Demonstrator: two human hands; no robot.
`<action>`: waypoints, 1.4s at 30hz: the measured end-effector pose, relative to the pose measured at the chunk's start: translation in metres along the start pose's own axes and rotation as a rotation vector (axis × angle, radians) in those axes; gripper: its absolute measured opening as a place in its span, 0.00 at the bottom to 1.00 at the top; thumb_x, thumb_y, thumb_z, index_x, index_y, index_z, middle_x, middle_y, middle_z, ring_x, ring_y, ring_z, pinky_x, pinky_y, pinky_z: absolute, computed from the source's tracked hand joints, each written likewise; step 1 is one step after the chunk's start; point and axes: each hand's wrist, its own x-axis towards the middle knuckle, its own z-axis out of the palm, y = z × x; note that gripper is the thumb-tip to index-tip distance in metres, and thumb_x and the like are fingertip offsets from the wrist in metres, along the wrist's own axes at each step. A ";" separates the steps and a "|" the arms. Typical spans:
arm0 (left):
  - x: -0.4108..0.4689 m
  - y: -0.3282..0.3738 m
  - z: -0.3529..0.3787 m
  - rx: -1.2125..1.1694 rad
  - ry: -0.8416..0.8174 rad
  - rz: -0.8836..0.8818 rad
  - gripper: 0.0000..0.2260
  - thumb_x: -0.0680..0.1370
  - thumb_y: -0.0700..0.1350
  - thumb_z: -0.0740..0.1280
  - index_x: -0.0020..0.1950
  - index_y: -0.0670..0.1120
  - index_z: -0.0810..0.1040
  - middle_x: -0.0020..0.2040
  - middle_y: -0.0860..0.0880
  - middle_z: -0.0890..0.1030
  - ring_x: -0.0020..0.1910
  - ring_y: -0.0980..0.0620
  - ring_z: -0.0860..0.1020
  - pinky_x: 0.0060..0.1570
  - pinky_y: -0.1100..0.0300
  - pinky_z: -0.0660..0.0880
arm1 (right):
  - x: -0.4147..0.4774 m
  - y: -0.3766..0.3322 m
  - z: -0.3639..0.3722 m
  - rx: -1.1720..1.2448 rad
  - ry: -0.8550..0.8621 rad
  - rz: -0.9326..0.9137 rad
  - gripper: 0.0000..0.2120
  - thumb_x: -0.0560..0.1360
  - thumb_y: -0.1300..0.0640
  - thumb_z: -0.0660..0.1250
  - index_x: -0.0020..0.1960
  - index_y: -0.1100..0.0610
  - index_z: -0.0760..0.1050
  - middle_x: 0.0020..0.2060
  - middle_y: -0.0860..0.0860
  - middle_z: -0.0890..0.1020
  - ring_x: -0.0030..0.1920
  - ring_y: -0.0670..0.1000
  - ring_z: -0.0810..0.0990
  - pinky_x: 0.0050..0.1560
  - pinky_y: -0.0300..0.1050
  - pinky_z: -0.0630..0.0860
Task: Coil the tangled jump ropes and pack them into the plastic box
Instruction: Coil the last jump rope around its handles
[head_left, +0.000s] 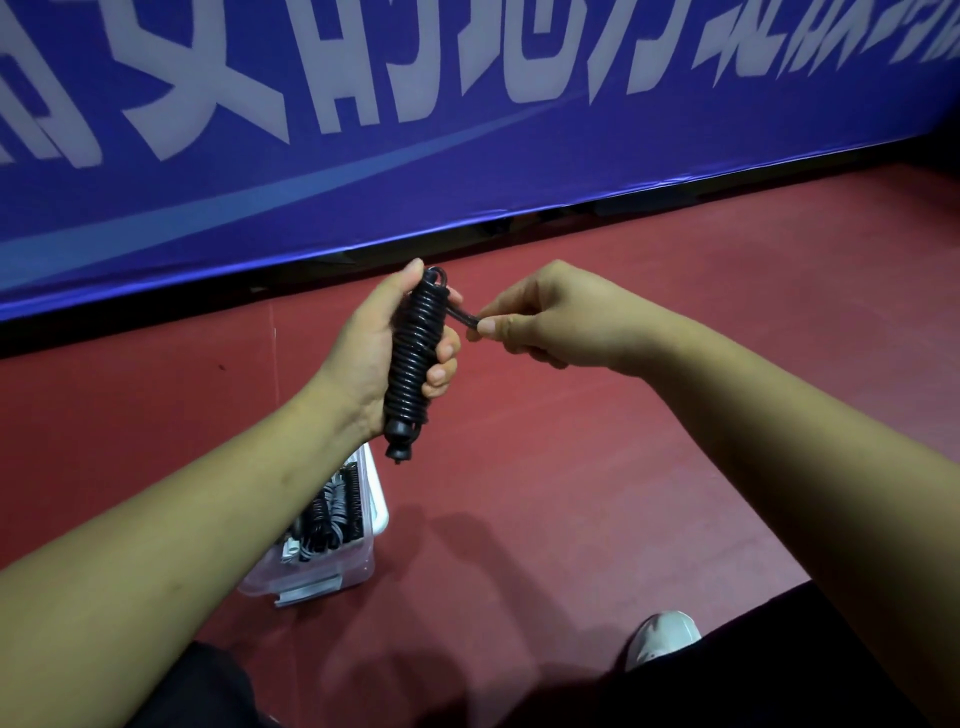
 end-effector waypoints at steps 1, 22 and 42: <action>0.001 0.000 -0.002 -0.002 0.016 -0.016 0.19 0.81 0.60 0.55 0.47 0.46 0.75 0.27 0.45 0.70 0.20 0.51 0.68 0.22 0.68 0.63 | 0.001 0.000 0.001 -0.072 0.009 -0.016 0.07 0.79 0.55 0.68 0.51 0.55 0.85 0.29 0.47 0.75 0.26 0.45 0.68 0.27 0.36 0.66; 0.007 -0.008 -0.015 0.526 0.019 0.185 0.23 0.67 0.40 0.75 0.60 0.50 0.73 0.32 0.50 0.78 0.27 0.49 0.73 0.28 0.59 0.71 | 0.003 0.003 0.007 -0.347 -0.035 -0.097 0.15 0.79 0.55 0.68 0.34 0.45 0.75 0.26 0.46 0.72 0.23 0.42 0.68 0.28 0.34 0.64; 0.012 -0.002 -0.028 0.904 0.162 0.175 0.15 0.72 0.37 0.74 0.55 0.50 0.77 0.24 0.51 0.74 0.22 0.51 0.71 0.24 0.62 0.68 | 0.000 0.001 0.016 -0.475 0.022 -0.178 0.15 0.79 0.54 0.67 0.34 0.56 0.75 0.27 0.51 0.75 0.27 0.47 0.69 0.31 0.43 0.66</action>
